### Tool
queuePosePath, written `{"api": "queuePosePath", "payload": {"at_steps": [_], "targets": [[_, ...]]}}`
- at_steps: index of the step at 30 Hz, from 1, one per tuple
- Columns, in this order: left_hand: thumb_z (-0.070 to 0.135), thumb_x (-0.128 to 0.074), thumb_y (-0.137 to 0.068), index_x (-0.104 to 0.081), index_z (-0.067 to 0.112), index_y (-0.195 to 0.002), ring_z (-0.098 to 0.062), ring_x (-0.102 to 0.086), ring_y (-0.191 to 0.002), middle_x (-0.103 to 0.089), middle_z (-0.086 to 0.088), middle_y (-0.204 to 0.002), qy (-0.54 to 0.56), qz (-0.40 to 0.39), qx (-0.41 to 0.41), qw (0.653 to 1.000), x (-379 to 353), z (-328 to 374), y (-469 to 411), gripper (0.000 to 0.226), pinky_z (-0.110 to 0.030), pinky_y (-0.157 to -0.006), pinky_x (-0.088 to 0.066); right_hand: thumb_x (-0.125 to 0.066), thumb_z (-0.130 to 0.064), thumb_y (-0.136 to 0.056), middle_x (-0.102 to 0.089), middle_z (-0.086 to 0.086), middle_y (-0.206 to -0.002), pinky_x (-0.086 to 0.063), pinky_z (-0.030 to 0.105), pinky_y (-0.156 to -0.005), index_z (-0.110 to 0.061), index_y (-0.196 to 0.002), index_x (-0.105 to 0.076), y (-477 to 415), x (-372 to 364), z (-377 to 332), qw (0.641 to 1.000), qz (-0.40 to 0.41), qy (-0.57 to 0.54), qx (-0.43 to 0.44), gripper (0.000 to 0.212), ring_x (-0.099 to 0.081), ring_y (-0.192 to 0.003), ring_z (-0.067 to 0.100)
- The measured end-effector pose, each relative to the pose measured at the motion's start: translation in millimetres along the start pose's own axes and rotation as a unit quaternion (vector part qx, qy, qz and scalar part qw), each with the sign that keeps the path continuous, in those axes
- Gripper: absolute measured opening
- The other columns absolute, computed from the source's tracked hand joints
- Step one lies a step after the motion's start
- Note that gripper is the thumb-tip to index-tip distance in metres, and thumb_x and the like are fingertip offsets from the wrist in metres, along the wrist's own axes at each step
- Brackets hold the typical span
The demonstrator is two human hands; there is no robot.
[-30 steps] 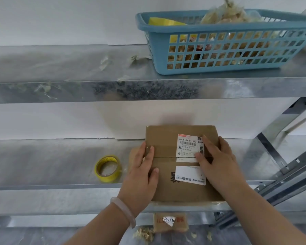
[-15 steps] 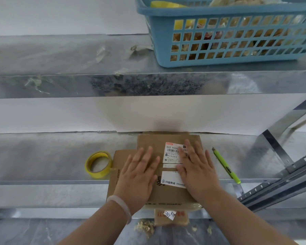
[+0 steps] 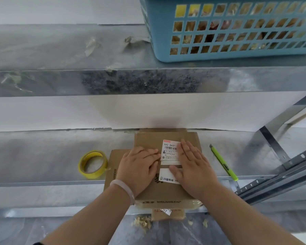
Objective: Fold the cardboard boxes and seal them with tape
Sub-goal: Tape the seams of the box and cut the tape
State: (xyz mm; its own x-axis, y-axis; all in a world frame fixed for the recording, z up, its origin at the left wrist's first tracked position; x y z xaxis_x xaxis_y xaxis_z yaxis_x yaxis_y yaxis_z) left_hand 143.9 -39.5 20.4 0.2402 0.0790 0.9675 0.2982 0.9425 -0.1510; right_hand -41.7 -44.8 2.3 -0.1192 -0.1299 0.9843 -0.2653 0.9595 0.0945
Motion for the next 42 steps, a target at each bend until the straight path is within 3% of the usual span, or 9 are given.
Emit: {"api": "queuePosePath", "payload": {"at_steps": [3,6,11,16,20,26,32,39,42], "targets": [[0.063,-0.017,-0.087,-0.023,0.024,-0.151,-0.017,-0.012,-0.147,-0.018,0.011,-0.157,-0.019,-0.057,0.043,0.997,-12.3,-6.4,-3.4,0.075,-0.038,-0.119,-0.014,0.009,-0.076,-0.072,0.029,-0.004,-0.156,0.013,0.031,-0.118,-0.016,-0.151,0.021,-2.4,1.2,2.3,0.999,-0.010,0.008,-0.041,0.100,0.022,-0.147,0.012],[0.070,0.000,-0.080,0.004,0.026,-0.153,-0.013,0.014,-0.147,0.014,0.009,-0.159,-0.023,-0.076,0.050,0.996,-23.6,-12.2,-8.2,0.085,-0.032,-0.117,0.006,0.014,-0.069,-0.072,0.020,-0.004,-0.161,0.011,0.030,-0.119,-0.017,-0.153,0.014,-5.3,0.7,2.6,0.999,-0.006,0.012,-0.038,0.096,0.017,-0.148,0.011],[0.044,-0.046,-0.095,-0.049,0.027,-0.139,-0.012,-0.029,-0.138,-0.039,0.012,-0.148,0.107,0.050,0.101,0.988,-5.0,-24.2,-17.1,0.047,-0.016,-0.109,-0.009,-0.027,-0.055,-0.099,-0.016,-0.015,-0.161,-0.002,0.023,-0.118,-0.033,-0.153,-0.025,-17.7,17.9,30.4,0.997,0.032,-0.067,-0.023,0.058,-0.011,-0.148,0.007],[0.049,-0.040,-0.095,-0.010,0.033,-0.151,-0.012,0.002,-0.146,0.008,0.015,-0.159,0.108,-0.051,0.139,0.983,-13.7,-28.2,-24.6,0.066,-0.032,-0.116,-0.009,-0.044,-0.059,-0.092,0.020,-0.019,-0.159,0.003,0.025,-0.113,-0.031,-0.155,0.008,-23.0,10.3,42.5,0.975,-0.034,-0.193,-0.100,0.087,0.003,-0.149,0.008],[0.052,-0.043,-0.091,-0.020,0.031,-0.147,-0.015,-0.012,-0.144,-0.010,0.010,-0.156,0.089,-0.049,0.140,0.985,-12.5,-33.4,-35.5,0.064,-0.038,-0.113,-0.024,-0.041,-0.059,-0.093,0.016,-0.021,-0.159,-0.010,0.029,-0.116,-0.031,-0.155,0.008,-27.9,10.1,43.9,0.976,-0.048,-0.183,-0.111,0.084,-0.014,-0.148,0.013],[0.057,-0.059,-0.082,-0.031,0.036,-0.140,-0.017,-0.036,-0.131,-0.015,0.014,-0.144,0.190,0.035,0.205,0.959,-10.8,-32.5,-20.3,0.068,-0.036,-0.108,-0.036,-0.045,-0.028,-0.098,0.016,-0.032,-0.154,-0.002,0.013,-0.101,-0.038,-0.154,0.008,-18.1,14.8,50.8,0.930,-0.088,-0.340,-0.109,0.077,-0.002,-0.145,-0.001],[0.055,-0.071,-0.073,-0.049,0.036,-0.123,-0.018,-0.052,-0.108,-0.040,0.011,-0.117,0.272,0.073,0.282,0.917,-11.3,-34.1,-9.7,0.058,-0.039,-0.095,-0.047,-0.055,-0.049,-0.092,-0.013,-0.013,-0.161,-0.031,0.044,-0.116,-0.044,-0.152,0.007,26.8,5.4,52.8,0.897,-0.016,-0.395,-0.200,0.086,-0.028,-0.144,0.014],[0.058,-0.046,-0.089,-0.034,0.025,-0.146,-0.014,-0.042,-0.131,-0.045,0.009,-0.138,0.361,0.039,0.176,0.915,-19.9,-29.0,36.9,0.066,-0.044,-0.109,-0.037,-0.051,-0.039,-0.098,-0.038,-0.013,-0.141,-0.040,0.027,-0.096,-0.039,-0.154,0.002,53.8,-5.3,40.4,0.871,0.001,-0.443,-0.215,0.077,-0.045,-0.111,0.008],[0.054,-0.041,-0.091,-0.008,0.030,-0.152,0.011,-0.024,-0.132,-0.025,0.019,-0.148,0.384,-0.017,0.199,0.902,-29.1,-7.8,63.3,0.074,-0.013,-0.110,-0.020,-0.046,-0.038,-0.100,-0.051,-0.006,-0.138,-0.043,0.033,-0.098,-0.034,-0.153,-0.016,51.1,-8.9,37.3,0.859,0.041,-0.445,-0.249,0.061,-0.050,-0.109,0.011]]}}
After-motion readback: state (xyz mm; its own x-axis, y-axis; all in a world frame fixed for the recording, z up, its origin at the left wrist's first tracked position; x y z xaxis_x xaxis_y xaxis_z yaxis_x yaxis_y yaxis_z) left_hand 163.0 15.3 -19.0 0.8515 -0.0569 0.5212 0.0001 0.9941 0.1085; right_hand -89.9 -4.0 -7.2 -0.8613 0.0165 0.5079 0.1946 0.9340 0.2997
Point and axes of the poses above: each hand's wrist, its own y-axis away from the middle knuckle, its own x-axis out of the back of the hand, z = x × y, the point moved 3 cm from there along -y, towards the middle knuckle
